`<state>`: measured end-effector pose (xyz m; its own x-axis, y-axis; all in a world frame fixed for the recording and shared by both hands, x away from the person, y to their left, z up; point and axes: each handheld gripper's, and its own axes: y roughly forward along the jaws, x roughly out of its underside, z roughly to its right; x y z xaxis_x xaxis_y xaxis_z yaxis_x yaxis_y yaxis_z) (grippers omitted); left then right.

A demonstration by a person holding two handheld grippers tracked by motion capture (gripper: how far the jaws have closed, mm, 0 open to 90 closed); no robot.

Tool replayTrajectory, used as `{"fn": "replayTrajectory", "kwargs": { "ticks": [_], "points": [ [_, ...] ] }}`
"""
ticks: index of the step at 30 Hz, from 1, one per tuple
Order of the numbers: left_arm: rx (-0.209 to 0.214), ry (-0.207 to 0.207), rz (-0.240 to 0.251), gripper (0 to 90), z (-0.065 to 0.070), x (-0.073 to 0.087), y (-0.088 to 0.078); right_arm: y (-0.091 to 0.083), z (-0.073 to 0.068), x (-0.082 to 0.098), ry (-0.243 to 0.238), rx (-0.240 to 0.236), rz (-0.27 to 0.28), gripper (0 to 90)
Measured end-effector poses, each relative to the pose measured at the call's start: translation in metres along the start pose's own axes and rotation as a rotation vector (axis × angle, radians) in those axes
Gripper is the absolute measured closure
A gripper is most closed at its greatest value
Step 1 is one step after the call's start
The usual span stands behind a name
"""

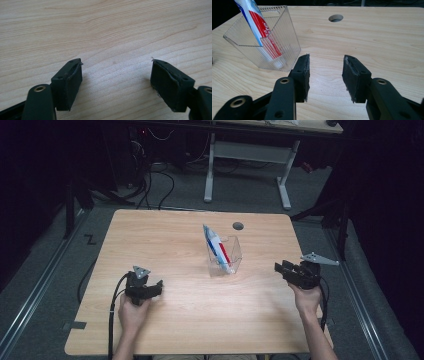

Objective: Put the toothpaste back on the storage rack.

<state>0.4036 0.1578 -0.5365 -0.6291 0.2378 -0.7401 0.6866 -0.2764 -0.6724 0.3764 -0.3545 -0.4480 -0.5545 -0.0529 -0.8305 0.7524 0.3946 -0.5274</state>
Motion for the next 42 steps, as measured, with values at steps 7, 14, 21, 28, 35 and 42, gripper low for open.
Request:
{"fn": "replayTrajectory", "kwargs": {
  "ticks": [7, 14, 21, 28, 35, 42],
  "points": [
    [0.001, 0.000, -0.002, 25.7, 0.000, 0.000, 0.000, 0.005, 0.002, 0.006, 0.011, -0.001, -0.016, 57.6],
    [0.001, 0.000, -0.002, 25.7, 0.000, 0.000, 0.000, 0.009, 0.001, 0.012, 0.014, -0.005, -0.029, 58.3],
    [0.001, 0.000, -0.002, 25.7, 0.000, 0.000, 0.000, 0.011, 0.002, 0.017, 0.026, -0.013, -0.034, 58.2],
    [0.000, 0.001, -0.002, 25.7, 0.000, 0.000, 0.000, 0.015, 0.005, 0.024, 0.050, -0.010, -0.052, 57.8],
    [-0.001, 0.000, -0.001, 25.7, 0.000, 0.000, 0.000, 0.018, 0.006, 0.028, 0.039, -0.004, -0.068, 57.2],
    [-0.001, 0.001, -0.002, 25.7, 0.000, 0.000, 0.000, 0.023, 0.002, 0.030, 0.011, 0.009, -0.090, 56.2]
  ]
}}
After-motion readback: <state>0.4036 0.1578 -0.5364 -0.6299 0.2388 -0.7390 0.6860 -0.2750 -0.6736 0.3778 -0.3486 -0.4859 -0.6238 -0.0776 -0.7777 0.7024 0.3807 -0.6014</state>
